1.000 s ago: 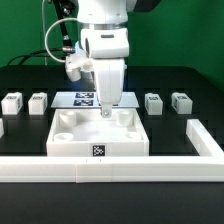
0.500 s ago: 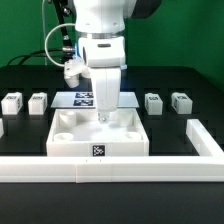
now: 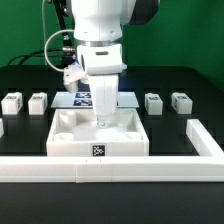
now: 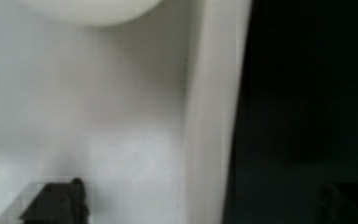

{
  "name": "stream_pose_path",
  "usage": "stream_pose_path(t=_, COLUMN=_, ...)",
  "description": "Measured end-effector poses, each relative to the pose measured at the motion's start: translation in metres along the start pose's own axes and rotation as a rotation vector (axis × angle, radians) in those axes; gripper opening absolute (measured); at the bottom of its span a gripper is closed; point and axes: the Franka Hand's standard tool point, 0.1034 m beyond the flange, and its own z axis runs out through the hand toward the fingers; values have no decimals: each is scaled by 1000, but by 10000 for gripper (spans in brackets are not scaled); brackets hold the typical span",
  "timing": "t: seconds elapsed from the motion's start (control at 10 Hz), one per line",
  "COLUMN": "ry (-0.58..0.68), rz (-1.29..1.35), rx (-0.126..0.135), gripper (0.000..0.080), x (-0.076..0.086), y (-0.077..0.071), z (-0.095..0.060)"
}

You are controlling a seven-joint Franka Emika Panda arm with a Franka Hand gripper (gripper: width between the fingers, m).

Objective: Assemble square table

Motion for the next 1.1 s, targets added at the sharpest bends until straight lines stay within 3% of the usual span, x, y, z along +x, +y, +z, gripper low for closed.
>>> stream_pose_path(t=0.1, ry=0, rz=2, rx=0, gripper=536, x=-1, y=0, z=0)
stream_pose_path(t=0.2, ry=0, rz=2, rx=1, gripper=536, x=-1, y=0, z=0)
stream_pose_path(t=0.4, ry=0, rz=3, rx=1, gripper=200, x=-1, y=0, z=0)
stream_pose_path(t=0.5, ry=0, rz=3, rx=1, gripper=200, x=-1, y=0, z=0)
stream_pose_path(t=0.6, ry=-1, rz=5, rx=-4, gripper=58, x=-2, y=1, z=-1)
stream_pose_path(t=1.1, ry=-2, rz=6, rx=-13, gripper=58, x=-2, y=3, z=-1)
